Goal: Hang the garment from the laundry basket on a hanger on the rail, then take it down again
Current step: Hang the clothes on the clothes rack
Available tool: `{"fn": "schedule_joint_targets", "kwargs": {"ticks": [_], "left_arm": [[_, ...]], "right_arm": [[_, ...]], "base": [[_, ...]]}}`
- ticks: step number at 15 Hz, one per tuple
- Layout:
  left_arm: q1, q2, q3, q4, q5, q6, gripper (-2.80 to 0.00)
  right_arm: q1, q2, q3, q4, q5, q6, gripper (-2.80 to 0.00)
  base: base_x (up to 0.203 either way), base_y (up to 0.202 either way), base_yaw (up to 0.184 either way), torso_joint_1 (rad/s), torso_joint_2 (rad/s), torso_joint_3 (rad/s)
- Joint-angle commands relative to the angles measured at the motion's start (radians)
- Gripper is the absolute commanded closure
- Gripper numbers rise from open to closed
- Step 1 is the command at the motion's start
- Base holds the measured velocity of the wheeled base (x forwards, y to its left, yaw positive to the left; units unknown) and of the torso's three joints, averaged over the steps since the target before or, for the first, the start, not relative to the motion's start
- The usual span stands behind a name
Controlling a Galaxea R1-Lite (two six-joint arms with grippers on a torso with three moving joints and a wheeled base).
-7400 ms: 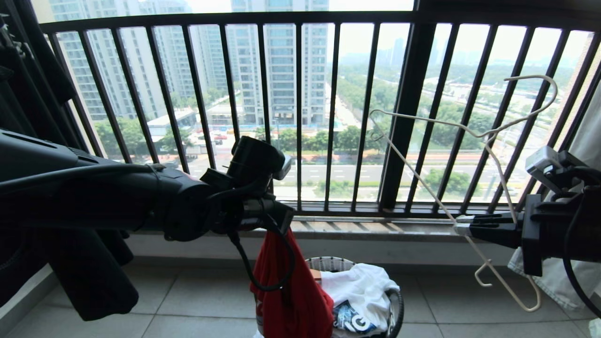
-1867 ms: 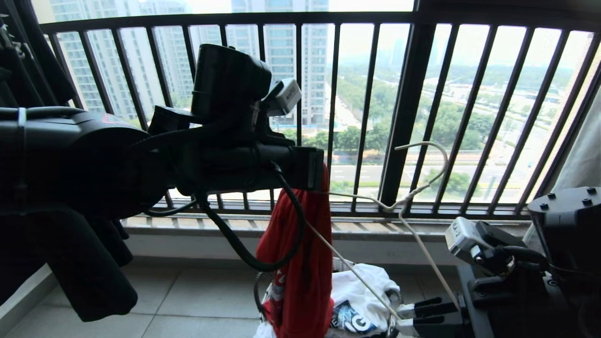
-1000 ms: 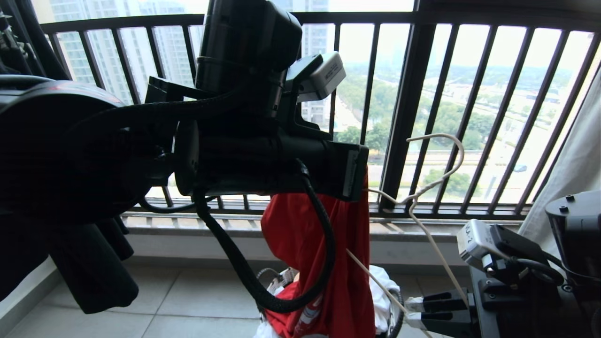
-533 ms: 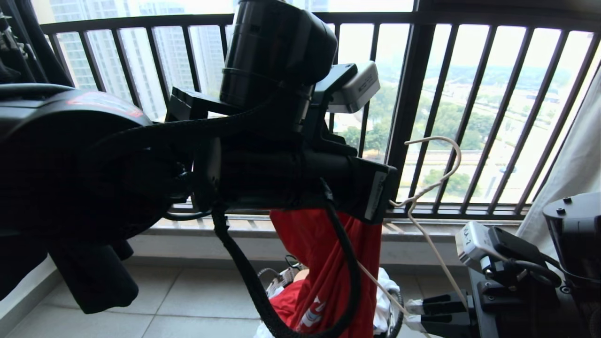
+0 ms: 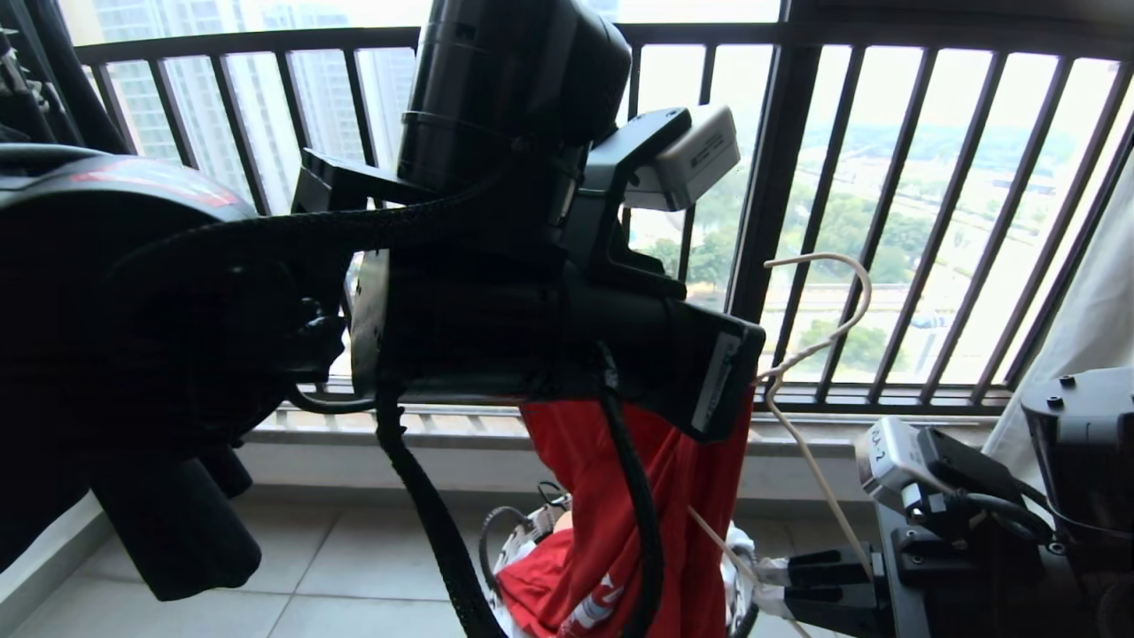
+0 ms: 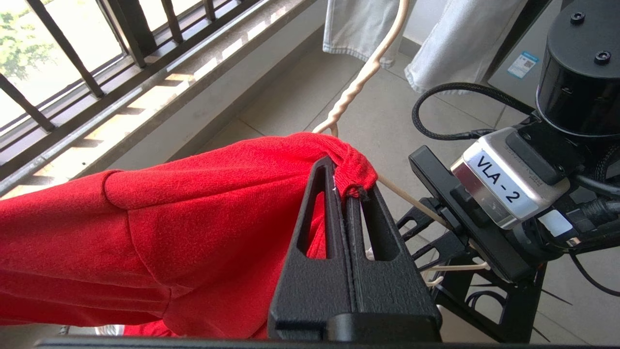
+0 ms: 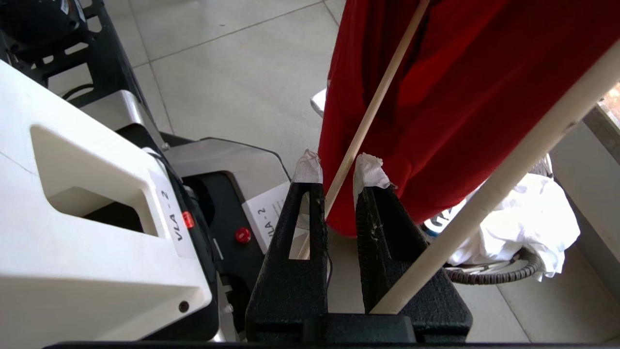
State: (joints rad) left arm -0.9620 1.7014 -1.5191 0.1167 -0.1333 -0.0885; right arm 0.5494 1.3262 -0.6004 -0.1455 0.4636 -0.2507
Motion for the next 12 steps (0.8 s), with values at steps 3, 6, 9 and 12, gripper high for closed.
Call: {"fn": "schedule_joint_targets", "kwargs": {"ticks": [3, 6, 9, 12], "left_arm": [[-0.003, 0.051, -0.032, 0.0, -0.002, 0.016, 0.0], [0.036, 0.068, -0.062, 0.0, 0.001, 0.049, 0.0], [0.052, 0.067, -0.086, 0.034, 0.001, 0.069, 0.0], [0.088, 0.063, -0.168, 0.139, -0.001, 0.1, 0.0]], "right_arm": [[0.0, 0.037, 0.013, -0.039, 0.003, 0.002, 0.0], [-0.004, 0.077, 0.035, -0.104, 0.0, -0.005, 0.0], [-0.007, 0.104, 0.032, -0.169, -0.015, -0.04, 0.0], [-0.007, 0.142, 0.02, -0.211, -0.021, -0.058, 0.0]], "base": [[0.0, 0.0, 0.0, 0.0, 0.0, 0.0], [0.0, 0.0, 0.0, 0.0, 0.0, 0.0], [0.0, 0.0, 0.0, 0.0, 0.0, 0.0], [0.0, 0.0, 0.0, 0.0, 0.0, 0.0]]}}
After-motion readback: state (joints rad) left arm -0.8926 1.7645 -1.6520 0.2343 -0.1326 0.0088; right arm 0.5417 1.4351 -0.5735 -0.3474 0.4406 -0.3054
